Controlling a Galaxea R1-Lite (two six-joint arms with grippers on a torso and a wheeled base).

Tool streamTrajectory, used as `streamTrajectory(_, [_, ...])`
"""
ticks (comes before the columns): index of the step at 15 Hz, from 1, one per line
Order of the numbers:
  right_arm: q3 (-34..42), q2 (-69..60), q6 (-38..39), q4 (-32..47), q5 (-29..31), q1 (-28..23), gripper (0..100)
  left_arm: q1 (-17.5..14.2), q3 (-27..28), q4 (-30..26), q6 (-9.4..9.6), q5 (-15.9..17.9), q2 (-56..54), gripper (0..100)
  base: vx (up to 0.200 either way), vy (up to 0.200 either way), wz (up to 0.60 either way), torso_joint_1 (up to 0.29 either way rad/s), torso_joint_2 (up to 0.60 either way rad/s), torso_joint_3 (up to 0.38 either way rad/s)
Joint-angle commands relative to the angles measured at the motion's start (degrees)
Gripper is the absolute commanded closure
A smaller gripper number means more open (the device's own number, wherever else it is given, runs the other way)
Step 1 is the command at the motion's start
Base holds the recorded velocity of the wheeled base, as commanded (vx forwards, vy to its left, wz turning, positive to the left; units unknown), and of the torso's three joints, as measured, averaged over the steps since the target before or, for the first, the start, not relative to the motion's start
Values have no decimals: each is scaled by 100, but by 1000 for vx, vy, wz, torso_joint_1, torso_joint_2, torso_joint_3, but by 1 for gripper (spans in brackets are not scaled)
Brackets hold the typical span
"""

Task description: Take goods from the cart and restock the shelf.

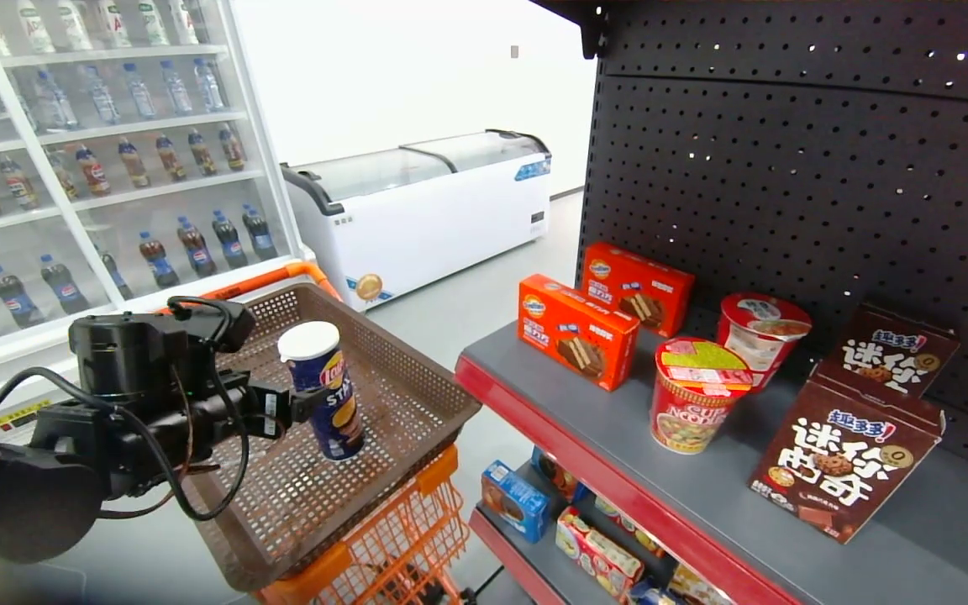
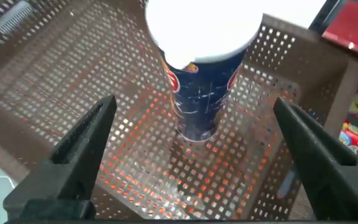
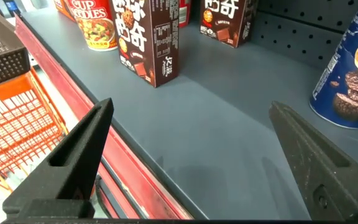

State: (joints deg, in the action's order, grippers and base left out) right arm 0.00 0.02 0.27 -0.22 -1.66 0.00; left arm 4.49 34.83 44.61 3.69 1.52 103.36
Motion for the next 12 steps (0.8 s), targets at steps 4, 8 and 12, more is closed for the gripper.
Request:
streamTrajectory(4, [0, -2, 0, -4, -1, 0, 0, 35, 358, 294, 44, -21, 870, 0, 0, 0, 0, 0, 0, 0])
streamTrajectory(8, [0, -2, 0, -4, -1, 0, 0, 35, 490, 892, 53, -47, 1406, 0, 0, 0, 0, 0, 0, 0])
streamTrajectory(12, [0, -2, 0, -4, -1, 0, 0, 140, 824, 1349, 70, -240, 1959, 0, 0, 0, 0, 0, 0, 0])
